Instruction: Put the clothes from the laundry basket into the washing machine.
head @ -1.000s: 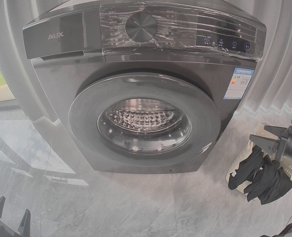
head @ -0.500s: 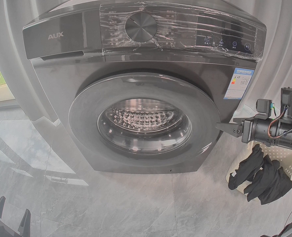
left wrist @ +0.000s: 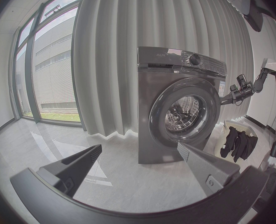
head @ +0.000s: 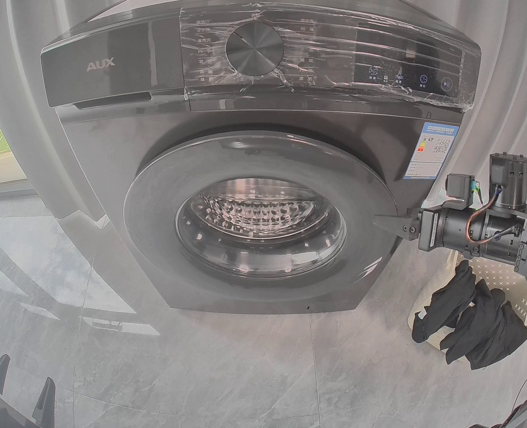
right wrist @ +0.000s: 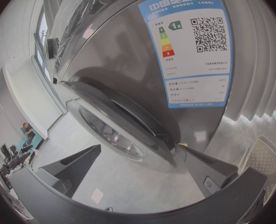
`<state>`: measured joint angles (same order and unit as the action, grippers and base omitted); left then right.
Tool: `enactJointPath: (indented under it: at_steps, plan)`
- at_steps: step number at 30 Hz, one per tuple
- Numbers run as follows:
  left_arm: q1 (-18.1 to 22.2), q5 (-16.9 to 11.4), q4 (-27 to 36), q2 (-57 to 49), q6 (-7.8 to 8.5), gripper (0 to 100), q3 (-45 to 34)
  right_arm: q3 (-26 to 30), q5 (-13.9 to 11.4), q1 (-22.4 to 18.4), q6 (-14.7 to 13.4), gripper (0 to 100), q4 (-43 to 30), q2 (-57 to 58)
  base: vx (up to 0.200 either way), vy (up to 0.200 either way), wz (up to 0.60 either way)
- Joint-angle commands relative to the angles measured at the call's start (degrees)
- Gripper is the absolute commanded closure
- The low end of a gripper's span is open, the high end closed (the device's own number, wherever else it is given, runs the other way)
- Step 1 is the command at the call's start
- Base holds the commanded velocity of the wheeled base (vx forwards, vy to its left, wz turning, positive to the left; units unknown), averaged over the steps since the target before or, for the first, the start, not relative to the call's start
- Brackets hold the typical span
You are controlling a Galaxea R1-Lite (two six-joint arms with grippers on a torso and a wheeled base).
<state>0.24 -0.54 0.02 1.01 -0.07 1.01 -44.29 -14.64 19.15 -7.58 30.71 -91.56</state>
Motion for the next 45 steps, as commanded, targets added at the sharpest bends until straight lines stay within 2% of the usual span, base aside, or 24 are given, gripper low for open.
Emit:
enactJointPath:
  at_steps: [1, 18, 26, 38, 45]
  plan:
    - [0.0, 0.0, 0.0, -1.0, -0.01, 0, -1.0, -1.2, 1.5, 1.6, -0.9, 0, 2.8, -3.3, 0.000, 0.000, 0.00]
    - [0.0, 0.0, 0.0, -1.0, -0.01, 0, -1.0, -1.2, 1.8, 3.3, -1.0, 0, 4.2, -4.9, 0.000, 0.000, 0.00]
    - [0.0, 0.0, 0.0, -1.0, -0.01, 0, -1.0, 2.3, 1.7, 5.4, -0.9, 0, 4.2, -2.8, 0.000, 0.000, 0.00]
    - [0.0, 0.0, 0.0, -1.0, -0.01, 0, -1.0, 11.4, 1.9, 9.8, -0.4, 0, 3.9, 5.0, 0.000, 0.000, 0.00]
    - [0.0, 0.0, 0.0, -1.0, -0.01, 0, -1.0, 14.1, 2.0, 10.6, -0.3, 0, 4.0, 7.0, 0.000, 0.000, 0.00]
